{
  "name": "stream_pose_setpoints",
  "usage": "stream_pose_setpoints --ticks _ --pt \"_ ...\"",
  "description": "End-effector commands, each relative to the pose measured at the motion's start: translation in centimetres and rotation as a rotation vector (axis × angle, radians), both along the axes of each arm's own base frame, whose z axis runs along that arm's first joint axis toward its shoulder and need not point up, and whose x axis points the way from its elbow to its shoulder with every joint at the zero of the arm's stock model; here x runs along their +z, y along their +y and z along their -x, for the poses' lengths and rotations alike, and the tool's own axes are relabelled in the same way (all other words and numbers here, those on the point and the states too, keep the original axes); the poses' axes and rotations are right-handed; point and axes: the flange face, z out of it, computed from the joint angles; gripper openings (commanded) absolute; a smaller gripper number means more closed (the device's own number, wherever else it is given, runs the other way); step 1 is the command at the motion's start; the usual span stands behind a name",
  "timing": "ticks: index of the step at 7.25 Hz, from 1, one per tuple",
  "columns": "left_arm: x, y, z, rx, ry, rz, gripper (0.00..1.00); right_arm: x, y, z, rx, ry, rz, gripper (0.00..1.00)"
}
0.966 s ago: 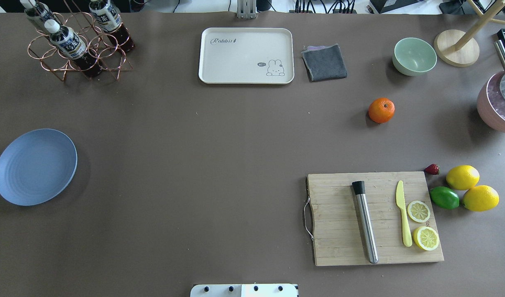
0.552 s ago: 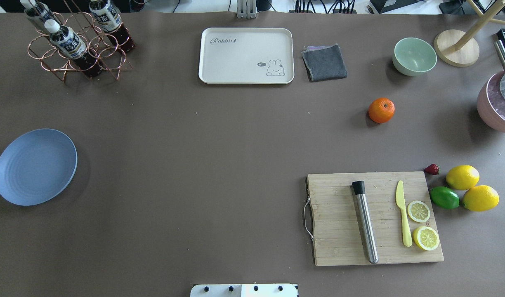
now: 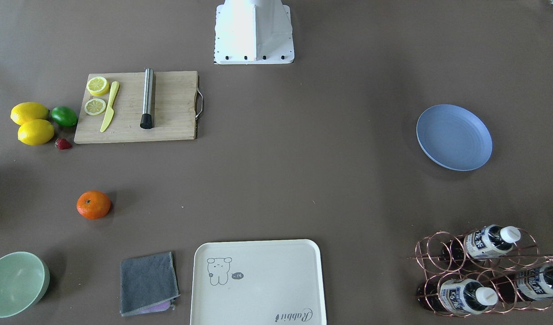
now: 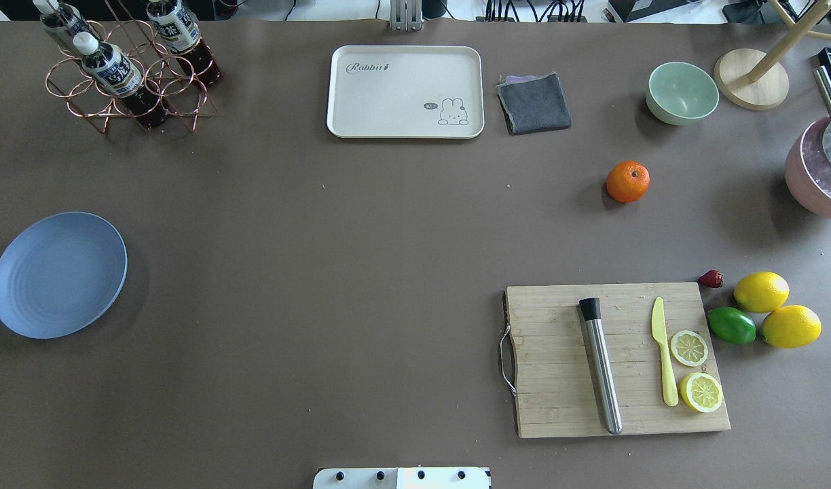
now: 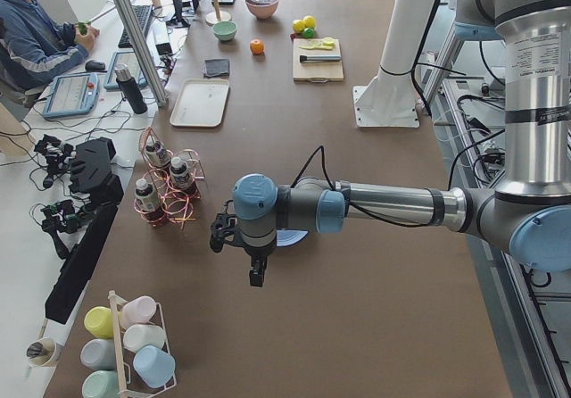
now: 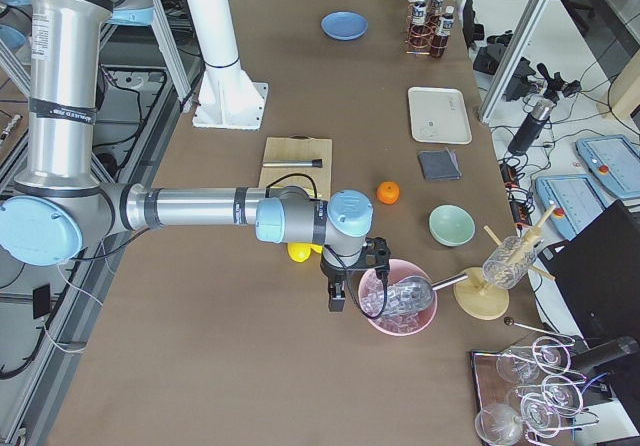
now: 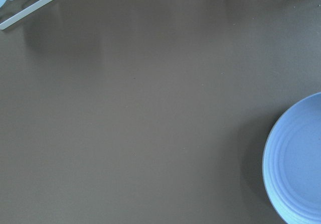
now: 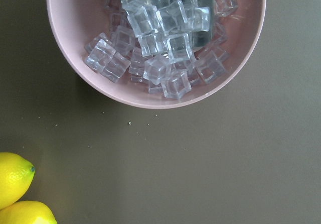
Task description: Pick orange to plate
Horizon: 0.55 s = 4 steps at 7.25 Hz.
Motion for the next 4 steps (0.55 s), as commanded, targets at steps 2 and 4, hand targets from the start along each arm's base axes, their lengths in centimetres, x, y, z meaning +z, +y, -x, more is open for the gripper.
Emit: stream_pose_setpoints --ticks 2,4 --pt "-0.48 -0.24 0.15 -0.005 0.001 -0.009 0.98 -0.06 -0.01 0.0 0.0 0.0 -0.002 1.0" --pt "-1.23 -0.72 -0.02 -0.004 0.027 -0.02 0.98 -0.11 -0.08 0.01 0.0 0.0 -0.002 1.0"
